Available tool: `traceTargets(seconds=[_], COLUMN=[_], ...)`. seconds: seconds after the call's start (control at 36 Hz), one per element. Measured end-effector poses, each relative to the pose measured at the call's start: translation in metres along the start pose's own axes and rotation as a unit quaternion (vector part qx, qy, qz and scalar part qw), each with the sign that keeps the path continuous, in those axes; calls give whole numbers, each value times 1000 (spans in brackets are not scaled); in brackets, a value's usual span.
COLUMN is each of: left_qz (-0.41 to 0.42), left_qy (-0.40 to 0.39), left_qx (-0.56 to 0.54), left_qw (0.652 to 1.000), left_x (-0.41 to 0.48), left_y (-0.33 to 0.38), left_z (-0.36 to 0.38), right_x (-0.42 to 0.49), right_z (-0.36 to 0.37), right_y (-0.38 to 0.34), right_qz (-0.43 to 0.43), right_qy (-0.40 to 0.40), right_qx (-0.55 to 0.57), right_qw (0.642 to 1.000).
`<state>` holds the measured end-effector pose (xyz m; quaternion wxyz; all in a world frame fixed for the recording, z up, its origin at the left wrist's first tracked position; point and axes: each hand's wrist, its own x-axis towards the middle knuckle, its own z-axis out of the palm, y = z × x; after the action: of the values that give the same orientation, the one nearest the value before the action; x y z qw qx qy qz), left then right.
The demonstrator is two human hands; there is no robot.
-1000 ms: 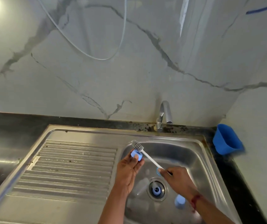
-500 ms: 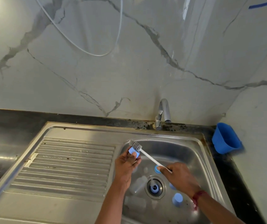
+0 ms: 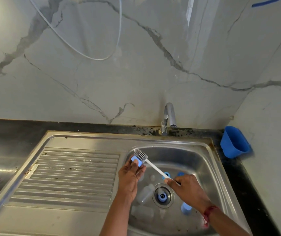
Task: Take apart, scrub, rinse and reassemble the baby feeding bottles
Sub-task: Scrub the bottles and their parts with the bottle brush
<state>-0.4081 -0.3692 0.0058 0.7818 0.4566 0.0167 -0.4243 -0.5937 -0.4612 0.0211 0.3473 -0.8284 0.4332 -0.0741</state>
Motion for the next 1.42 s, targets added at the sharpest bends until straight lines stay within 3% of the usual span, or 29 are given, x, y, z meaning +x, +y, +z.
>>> traceTargets(seconds=[0.11,0.31,0.61,0.75,0.92,1.03,1.11,1.31,1.42], left_qz=[-24,19,6,28,48,36,10,-49,-34], left_qy=[-11,37,-22,42,-4,-74,-103,-64,-32], left_qx=[14,4,90,42,151,282,296,277,357], left_qw=[1000,999,996,998,987,956,950,958,933], left_x=[-6,0,-8,0,-1,-7,-12,-10,-8], left_y=[-8,6,-6,-3,-7,-12,-16,-20,-32], left_z=[9,-2,-2,-9,-14,-7,1,-11,-24], right_x=[3,-2,0,-1,-3,-1,-1,6,6], right_z=[-3,0,4,7,10,11,13,18,17], right_y=[-10,-7,-13,-13,-10,-12,-9,19,30], right_qz=[-9,-17,-9,-17,6,14,19,86,120], right_qy=[16,11,16,7,1,1,11,89,86], right_qx=[-10,-24,-16,-30,-16,-25,0,84,107], right_qw=[1000,1000,1000,999,1000,1000,1000,989,983])
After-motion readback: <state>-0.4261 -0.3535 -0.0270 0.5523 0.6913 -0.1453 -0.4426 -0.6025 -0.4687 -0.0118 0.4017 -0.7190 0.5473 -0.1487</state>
